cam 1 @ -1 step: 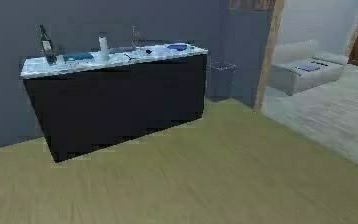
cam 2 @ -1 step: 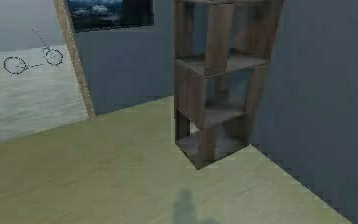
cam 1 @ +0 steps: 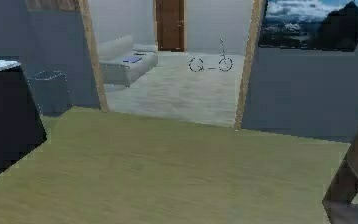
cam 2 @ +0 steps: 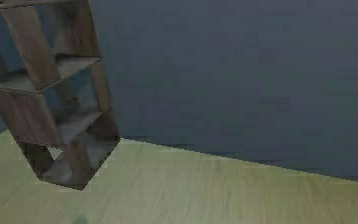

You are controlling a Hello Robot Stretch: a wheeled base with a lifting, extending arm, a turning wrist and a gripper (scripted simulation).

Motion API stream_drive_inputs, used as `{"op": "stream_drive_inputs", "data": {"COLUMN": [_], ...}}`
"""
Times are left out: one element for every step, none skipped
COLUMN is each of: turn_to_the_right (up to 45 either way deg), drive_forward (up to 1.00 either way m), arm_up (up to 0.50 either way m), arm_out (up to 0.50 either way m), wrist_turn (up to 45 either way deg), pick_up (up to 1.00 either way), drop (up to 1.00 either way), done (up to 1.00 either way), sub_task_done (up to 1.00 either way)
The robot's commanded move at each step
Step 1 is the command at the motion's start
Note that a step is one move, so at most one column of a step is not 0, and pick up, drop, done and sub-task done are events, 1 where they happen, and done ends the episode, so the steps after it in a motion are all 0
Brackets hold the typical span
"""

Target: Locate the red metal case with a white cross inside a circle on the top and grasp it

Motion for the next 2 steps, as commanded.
{"op": "stream_drive_inputs", "data": {"turn_to_the_right": [0.0,0.0], "drive_forward": [1.00,1.00], "arm_up": [0.00,0.00], "arm_out": [0.00,0.00], "wrist_turn": [0.0,0.0], "pick_up": [0.00,0.00], "drop": [0.00,0.00], "done": [0.00,0.00], "sub_task_done": [0.00,0.00]}}
